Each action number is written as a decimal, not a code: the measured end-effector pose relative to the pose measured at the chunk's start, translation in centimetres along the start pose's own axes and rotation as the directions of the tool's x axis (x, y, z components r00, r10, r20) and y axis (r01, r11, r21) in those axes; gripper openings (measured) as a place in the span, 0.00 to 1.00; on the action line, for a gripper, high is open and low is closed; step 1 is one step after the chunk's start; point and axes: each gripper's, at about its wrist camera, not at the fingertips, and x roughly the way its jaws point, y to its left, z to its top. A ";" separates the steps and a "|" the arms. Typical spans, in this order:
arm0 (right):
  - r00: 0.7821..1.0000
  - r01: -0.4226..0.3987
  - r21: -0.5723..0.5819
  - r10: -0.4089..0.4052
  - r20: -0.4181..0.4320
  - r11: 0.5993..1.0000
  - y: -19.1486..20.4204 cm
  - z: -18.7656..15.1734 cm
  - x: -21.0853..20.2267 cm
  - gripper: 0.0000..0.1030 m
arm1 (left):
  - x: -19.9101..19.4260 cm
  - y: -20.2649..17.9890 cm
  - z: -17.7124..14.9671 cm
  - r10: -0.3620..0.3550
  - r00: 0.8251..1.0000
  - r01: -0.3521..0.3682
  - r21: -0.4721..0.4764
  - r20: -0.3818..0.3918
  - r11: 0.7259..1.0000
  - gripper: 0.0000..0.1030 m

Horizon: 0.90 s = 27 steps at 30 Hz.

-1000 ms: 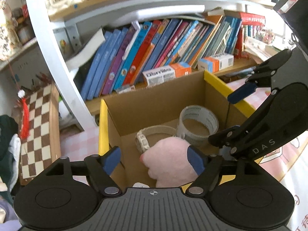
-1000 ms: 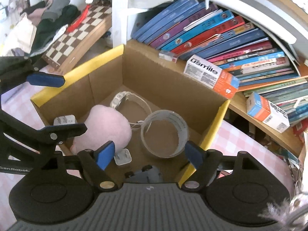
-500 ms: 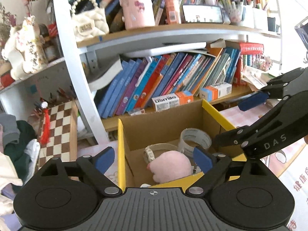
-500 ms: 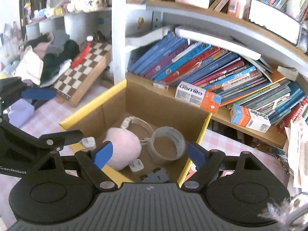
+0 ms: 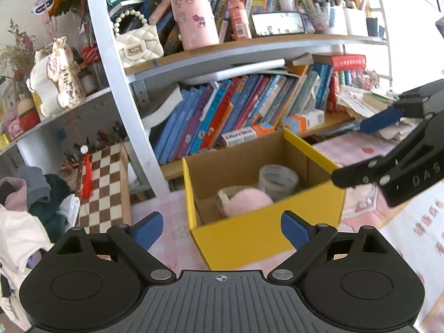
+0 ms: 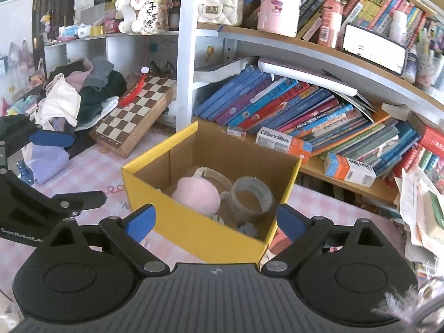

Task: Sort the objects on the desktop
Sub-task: 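Withdraw both tools from the box back over the desk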

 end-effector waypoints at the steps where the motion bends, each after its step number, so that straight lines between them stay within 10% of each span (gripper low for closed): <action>1: 1.000 0.004 0.003 -0.004 -0.004 1.000 0.1 -0.4 -0.2 0.92 | -0.3 0.0 -0.4 -0.003 1.000 0.003 0.003 -0.004 1.000 0.91; 27: 0.981 0.179 0.159 -0.164 -0.098 0.971 4.6 -11.6 -4.3 0.94 | -4.5 -1.0 -8.1 -0.027 0.994 0.019 -0.075 -0.108 0.997 0.91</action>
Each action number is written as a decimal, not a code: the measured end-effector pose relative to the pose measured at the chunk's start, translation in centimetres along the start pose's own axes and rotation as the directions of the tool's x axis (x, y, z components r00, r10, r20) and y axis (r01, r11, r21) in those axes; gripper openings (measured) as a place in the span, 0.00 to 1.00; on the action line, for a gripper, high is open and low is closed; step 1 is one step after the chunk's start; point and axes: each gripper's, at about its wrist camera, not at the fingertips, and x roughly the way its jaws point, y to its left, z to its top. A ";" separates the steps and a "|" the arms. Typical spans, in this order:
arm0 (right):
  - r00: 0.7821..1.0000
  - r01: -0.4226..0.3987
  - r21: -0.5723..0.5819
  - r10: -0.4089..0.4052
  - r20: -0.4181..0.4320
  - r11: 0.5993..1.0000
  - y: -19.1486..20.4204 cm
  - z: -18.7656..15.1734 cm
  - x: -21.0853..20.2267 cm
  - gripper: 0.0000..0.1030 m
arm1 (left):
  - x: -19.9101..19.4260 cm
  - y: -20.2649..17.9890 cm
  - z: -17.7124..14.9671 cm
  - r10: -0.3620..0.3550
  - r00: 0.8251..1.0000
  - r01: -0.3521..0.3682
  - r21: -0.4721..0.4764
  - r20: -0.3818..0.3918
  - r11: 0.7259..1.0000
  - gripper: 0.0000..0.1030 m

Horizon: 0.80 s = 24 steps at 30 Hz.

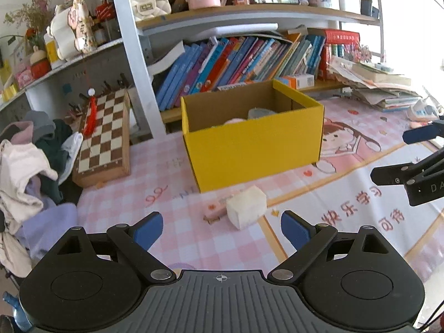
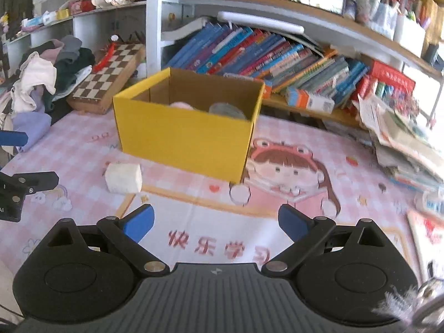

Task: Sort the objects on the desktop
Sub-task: 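Withdraw both tools from the box back over the desk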

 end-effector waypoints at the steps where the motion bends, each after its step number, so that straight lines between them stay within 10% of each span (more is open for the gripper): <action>1: 1.000 0.003 0.015 -0.003 -0.007 1.000 0.1 -0.4 -0.1 0.94 | 0.0 0.0 -0.2 0.003 1.000 -0.003 -0.004 -0.004 1.000 0.91; 24: 0.998 -0.033 -0.005 0.033 -0.060 0.999 3.0 -2.3 -0.5 0.91 | 0.1 -1.1 -3.6 -0.023 0.996 0.015 -0.083 -0.090 0.996 0.91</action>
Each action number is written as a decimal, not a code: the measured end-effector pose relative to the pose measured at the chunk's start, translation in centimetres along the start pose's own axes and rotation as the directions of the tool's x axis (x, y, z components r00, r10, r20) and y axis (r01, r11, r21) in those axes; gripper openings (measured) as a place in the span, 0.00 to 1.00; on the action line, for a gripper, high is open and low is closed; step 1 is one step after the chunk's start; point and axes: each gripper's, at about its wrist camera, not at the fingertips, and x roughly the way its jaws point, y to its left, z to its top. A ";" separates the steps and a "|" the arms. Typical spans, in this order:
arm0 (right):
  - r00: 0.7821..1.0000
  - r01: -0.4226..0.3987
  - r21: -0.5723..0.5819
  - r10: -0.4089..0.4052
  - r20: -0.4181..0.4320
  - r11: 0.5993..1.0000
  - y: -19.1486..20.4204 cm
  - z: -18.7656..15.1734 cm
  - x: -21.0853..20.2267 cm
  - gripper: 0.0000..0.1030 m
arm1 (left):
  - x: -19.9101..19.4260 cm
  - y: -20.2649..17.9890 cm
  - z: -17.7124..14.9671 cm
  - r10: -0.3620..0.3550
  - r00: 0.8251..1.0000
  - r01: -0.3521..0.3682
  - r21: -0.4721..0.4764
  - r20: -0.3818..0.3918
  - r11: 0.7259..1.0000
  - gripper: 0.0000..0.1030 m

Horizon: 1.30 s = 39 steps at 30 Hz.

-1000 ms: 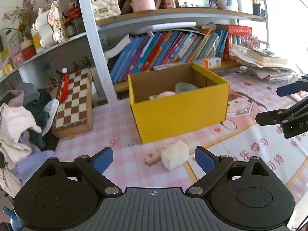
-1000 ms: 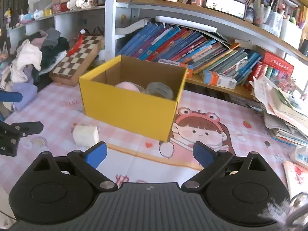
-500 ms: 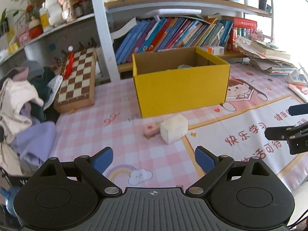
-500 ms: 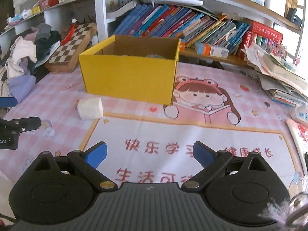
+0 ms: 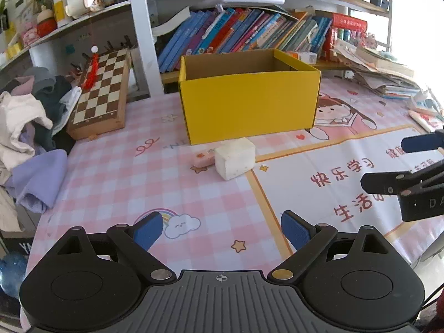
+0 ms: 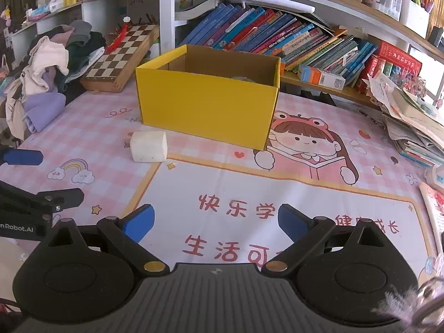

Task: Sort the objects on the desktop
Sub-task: 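Withdraw both tools from the box back over the desk, then grasp the white eraser block with the right tool while the left tool approaches the pink stick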

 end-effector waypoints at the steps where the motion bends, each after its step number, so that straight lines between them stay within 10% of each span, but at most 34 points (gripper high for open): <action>1: 1.000 -0.001 -0.002 0.001 0.000 1.000 0.0 0.1 0.1 0.91 | 0.1 0.0 0.1 -0.001 1.000 0.001 -0.001 0.001 1.000 0.91; 39: 0.958 -0.271 -0.119 0.257 -0.124 0.955 1.8 5.6 10.2 0.60 | 3.1 3.2 2.3 0.185 0.982 -0.188 -0.111 -0.041 0.976 0.91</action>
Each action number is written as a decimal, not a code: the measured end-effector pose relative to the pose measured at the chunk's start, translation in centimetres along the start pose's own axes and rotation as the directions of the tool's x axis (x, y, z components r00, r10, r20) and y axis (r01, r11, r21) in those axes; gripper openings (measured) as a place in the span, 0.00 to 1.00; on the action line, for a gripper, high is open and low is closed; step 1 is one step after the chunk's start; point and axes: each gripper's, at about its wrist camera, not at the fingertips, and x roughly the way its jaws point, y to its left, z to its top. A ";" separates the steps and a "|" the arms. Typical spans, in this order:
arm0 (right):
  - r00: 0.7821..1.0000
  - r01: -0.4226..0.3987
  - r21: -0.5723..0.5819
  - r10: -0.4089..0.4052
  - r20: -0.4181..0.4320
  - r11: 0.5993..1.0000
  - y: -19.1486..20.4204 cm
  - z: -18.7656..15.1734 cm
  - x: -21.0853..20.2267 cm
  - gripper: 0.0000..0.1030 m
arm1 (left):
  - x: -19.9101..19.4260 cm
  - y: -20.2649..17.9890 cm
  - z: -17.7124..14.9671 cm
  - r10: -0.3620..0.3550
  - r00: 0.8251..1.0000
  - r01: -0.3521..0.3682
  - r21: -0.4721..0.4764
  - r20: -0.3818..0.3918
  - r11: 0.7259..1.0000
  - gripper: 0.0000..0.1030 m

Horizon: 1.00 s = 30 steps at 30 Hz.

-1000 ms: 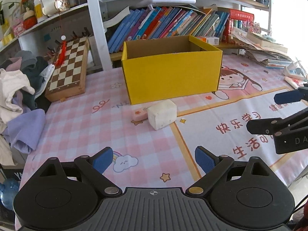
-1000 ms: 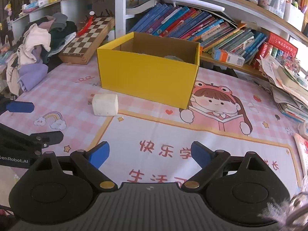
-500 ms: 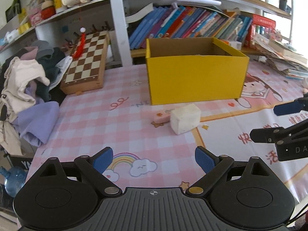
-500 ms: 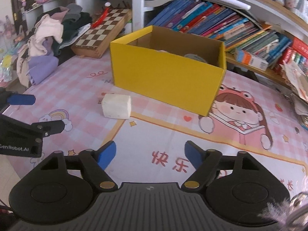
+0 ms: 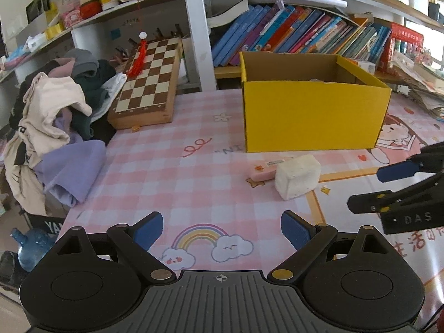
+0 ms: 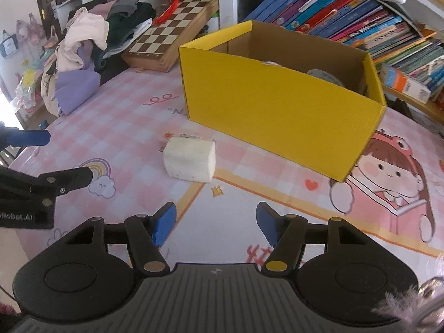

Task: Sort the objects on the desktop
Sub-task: 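Grasp the white eraser block with the right tool while the left tool approaches the pink stick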

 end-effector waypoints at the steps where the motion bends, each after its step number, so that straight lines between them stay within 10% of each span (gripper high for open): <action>1: 1.000 -0.006 -0.002 0.006 -0.002 1.000 0.0 0.2 0.4 0.60 | 0.1 0.0 0.1 0.005 1.000 -0.005 0.004 0.000 1.000 0.91; 21: 0.996 -0.094 -0.070 0.094 0.007 0.993 1.5 4.1 6.4 0.60 | 1.4 0.4 1.3 0.066 0.997 -0.066 0.006 -0.032 0.998 0.91; 30: 0.994 -0.102 -0.036 0.103 0.022 0.994 0.4 4.2 5.9 0.45 | 2.1 0.0 1.9 0.064 0.997 -0.063 0.015 -0.041 0.998 0.91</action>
